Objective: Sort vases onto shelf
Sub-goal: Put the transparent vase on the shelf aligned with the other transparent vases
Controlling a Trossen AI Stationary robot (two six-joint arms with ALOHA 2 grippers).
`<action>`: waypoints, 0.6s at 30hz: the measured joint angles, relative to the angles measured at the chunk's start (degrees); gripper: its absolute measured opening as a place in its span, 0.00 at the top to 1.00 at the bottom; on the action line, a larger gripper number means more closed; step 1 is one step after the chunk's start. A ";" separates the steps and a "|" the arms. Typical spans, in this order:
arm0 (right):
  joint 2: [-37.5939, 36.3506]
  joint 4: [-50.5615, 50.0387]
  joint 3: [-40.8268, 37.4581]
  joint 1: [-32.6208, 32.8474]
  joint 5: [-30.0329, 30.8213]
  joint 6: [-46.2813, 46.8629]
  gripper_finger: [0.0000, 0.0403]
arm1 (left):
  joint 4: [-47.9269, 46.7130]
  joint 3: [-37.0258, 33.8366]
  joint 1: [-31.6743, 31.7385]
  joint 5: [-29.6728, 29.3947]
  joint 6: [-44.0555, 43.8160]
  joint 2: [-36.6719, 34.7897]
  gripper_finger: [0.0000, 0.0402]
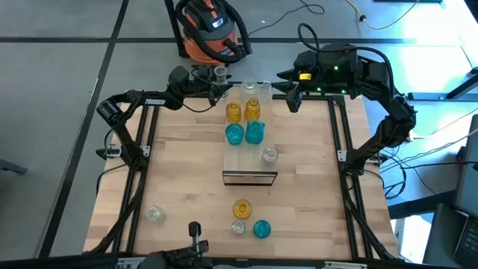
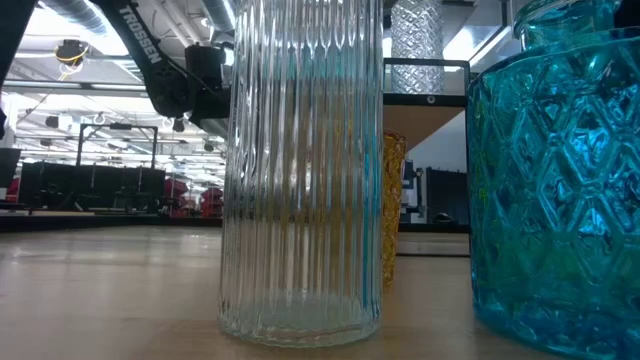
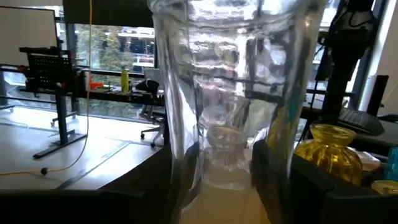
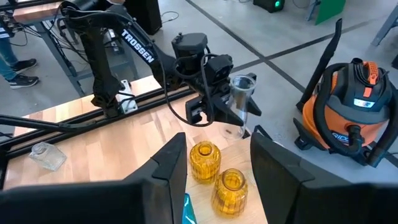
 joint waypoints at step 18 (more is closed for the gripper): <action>0.02 0.17 -0.02 -0.90 -0.01 0.02 0.65 | -12.62 6.78 -3.72 -3.98 5.58 0.07 0.49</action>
